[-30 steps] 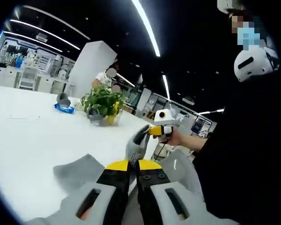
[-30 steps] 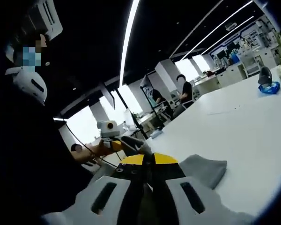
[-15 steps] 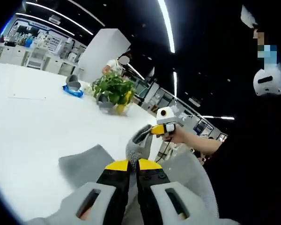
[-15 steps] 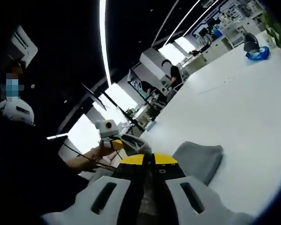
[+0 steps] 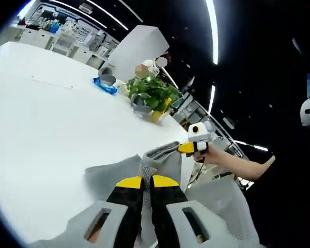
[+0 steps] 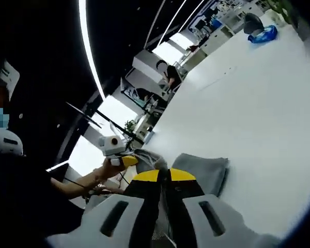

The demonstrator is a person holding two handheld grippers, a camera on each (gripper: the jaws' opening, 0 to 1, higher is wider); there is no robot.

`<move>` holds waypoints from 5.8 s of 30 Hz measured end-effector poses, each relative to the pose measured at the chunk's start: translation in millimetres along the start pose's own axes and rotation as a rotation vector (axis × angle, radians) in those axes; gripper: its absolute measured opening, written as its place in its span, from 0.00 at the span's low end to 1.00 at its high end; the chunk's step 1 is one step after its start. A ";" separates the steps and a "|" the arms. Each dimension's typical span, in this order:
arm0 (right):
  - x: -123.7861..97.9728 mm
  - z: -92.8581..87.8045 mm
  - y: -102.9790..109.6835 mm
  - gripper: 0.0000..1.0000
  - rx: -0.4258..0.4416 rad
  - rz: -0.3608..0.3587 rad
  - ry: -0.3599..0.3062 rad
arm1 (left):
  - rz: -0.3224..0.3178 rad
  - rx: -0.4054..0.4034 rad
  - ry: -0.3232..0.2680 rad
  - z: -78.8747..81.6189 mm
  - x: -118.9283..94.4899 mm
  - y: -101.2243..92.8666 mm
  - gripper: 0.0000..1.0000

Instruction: Fold the towel on the table until its edges align and the towel forms a compact rectangular stack.

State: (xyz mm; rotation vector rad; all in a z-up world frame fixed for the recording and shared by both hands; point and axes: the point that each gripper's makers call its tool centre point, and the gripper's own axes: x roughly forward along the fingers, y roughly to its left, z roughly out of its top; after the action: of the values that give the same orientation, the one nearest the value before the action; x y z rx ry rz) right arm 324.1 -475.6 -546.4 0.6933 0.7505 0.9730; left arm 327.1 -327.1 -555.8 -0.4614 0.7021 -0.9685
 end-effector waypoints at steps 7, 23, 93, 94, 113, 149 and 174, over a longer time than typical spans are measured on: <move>9.2 -2.6 -31.4 0.02 0.050 -0.101 -0.001 | 0.069 -0.012 0.039 -7.1 14.5 22.6 0.05; 28.2 -15.5 -70.4 0.02 -0.124 -0.299 -0.009 | 0.273 0.180 0.157 -30.8 30.5 60.9 0.05; 25.8 -108.7 -44.8 0.27 -0.793 -0.448 0.575 | 0.197 0.765 0.551 -100.7 32.3 16.6 0.36; 26.1 -106.5 -46.4 0.27 -0.794 -0.447 0.573 | 0.200 0.765 0.545 -98.4 33.8 18.4 0.36; 45.8 -32.6 -93.3 0.27 -0.789 -0.456 0.636 | 0.185 0.773 0.591 -35.9 86.4 60.5 0.36; 68.1 23.3 -131.2 0.27 -0.784 -0.589 0.751 | 0.217 0.758 0.636 13.0 114.2 100.3 0.36; -17.3 -5.4 -8.4 0.69 -0.590 -0.307 0.035 | 0.094 0.344 -0.132 41.7 -8.7 -8.6 0.91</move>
State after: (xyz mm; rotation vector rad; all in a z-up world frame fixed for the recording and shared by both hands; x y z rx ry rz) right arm 317.3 -493.6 -552.0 0.0437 0.5377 0.8637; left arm 348.8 -321.8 -518.6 -0.1859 0.4225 -0.9382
